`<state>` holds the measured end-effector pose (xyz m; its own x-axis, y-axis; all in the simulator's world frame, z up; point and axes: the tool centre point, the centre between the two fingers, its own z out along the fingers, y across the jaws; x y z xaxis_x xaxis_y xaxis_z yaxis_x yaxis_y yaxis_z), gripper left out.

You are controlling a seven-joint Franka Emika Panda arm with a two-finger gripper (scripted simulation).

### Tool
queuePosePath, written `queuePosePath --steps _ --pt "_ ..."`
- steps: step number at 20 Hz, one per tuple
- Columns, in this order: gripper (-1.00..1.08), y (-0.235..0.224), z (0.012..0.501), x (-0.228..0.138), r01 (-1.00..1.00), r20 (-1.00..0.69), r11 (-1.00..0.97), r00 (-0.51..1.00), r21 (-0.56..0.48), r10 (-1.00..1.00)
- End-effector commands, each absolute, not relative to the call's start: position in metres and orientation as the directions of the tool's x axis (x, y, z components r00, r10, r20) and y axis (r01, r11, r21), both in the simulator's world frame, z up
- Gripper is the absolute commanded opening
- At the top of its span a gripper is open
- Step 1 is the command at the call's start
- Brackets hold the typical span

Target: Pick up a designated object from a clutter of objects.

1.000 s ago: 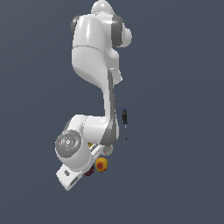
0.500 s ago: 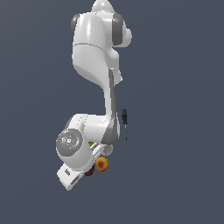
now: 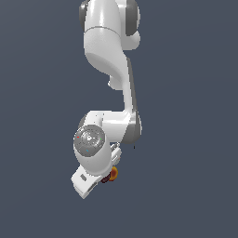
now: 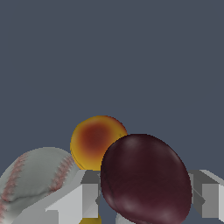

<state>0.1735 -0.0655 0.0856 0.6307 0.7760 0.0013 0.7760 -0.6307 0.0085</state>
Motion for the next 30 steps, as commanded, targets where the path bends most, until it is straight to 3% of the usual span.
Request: queuePosePath --steps 1,30 --pt "-1.00 -0.044 0.106 0.171 0.777 0.003 -0.629 0.629 0.010 0.777" --pt "-1.00 0.191 0.334 0.144 0.778 0.000 -0.628 0.628 0.002 0.778"
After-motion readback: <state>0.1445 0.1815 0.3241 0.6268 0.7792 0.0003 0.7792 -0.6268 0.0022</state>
